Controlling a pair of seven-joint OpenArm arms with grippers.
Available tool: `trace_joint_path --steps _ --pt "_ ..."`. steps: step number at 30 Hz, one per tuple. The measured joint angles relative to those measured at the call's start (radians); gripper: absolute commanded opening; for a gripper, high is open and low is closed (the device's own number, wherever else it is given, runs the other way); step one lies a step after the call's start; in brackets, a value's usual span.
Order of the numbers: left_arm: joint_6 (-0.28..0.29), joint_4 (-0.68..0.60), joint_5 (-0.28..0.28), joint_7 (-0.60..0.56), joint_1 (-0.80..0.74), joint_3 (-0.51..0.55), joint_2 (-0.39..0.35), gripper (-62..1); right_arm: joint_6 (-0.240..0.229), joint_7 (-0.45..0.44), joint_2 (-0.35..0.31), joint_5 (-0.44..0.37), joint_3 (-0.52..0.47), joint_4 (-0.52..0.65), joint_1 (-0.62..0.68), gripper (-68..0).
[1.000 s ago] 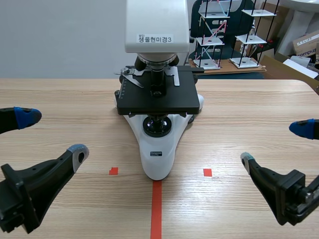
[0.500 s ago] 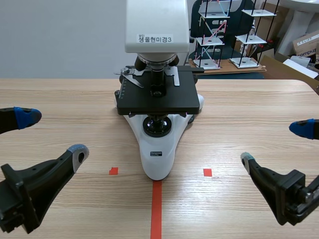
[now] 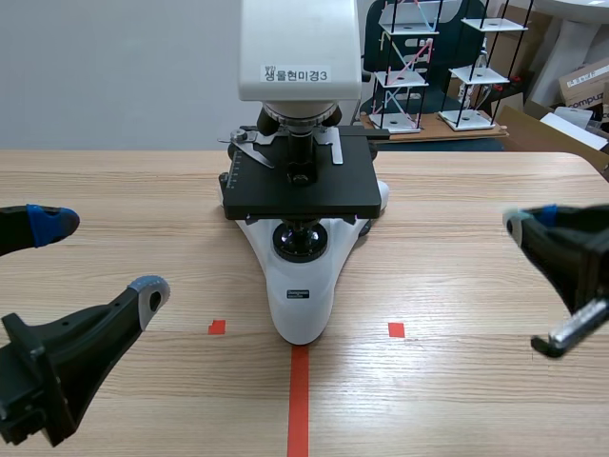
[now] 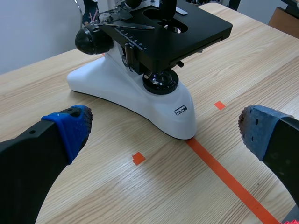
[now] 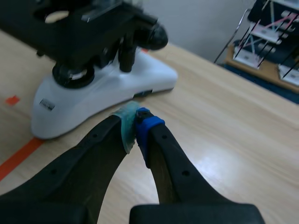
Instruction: Point at the coarse focus knob
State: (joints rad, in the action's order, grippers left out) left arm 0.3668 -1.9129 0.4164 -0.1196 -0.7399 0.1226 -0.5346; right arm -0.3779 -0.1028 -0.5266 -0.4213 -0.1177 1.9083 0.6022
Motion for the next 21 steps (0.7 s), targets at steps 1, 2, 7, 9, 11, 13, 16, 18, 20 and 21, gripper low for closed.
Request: trace_joint_path --steps 1,2,7,9,11,13,16,18,20,21 --pt "0.000 0.000 0.000 0.000 0.000 0.000 0.000 1.4 0.001 0.012 0.000 -0.021 0.000 0.000 -0.027 -67.6" --pt "0.000 0.000 0.000 0.000 0.000 0.000 0.000 1.4 0.000 0.034 0.000 -0.037 0.000 0.000 -0.056 -67.6" --pt "0.000 0.000 0.000 -0.001 0.000 0.000 0.000 1.4 0.001 0.171 0.000 -0.056 0.049 0.000 -0.220 -67.5" --pt "0.000 0.000 0.000 -0.001 0.000 0.000 0.000 1.4 0.012 0.208 0.000 -0.056 0.085 0.000 -0.283 -67.5" --pt "0.000 0.000 0.000 -0.001 0.000 0.000 0.000 1.4 0.047 0.245 0.000 -0.056 0.121 0.000 -0.343 -67.5" --pt "0.000 0.000 0.000 0.000 0.000 0.000 0.000 1.4 0.053 0.290 0.000 -0.056 0.151 0.000 -0.401 -67.5" --pt "0.000 0.000 0.000 -0.001 0.000 0.000 0.000 1.4 0.059 0.339 0.000 -0.058 0.198 -0.002 -0.486 -67.5" --pt "0.000 0.000 0.000 -0.001 0.000 0.000 0.000 1.4 0.082 0.370 0.001 -0.058 0.230 -0.014 -0.537 -67.5" --pt "0.000 0.000 0.000 -0.001 0.000 0.000 0.000 1.4 0.084 0.398 0.006 -0.059 0.250 -0.049 -0.588 -67.5" --pt "0.000 0.000 0.000 -0.001 0.000 0.000 0.000 1.4 0.084 0.406 0.009 -0.058 0.259 -0.073 -0.612 -67.5"
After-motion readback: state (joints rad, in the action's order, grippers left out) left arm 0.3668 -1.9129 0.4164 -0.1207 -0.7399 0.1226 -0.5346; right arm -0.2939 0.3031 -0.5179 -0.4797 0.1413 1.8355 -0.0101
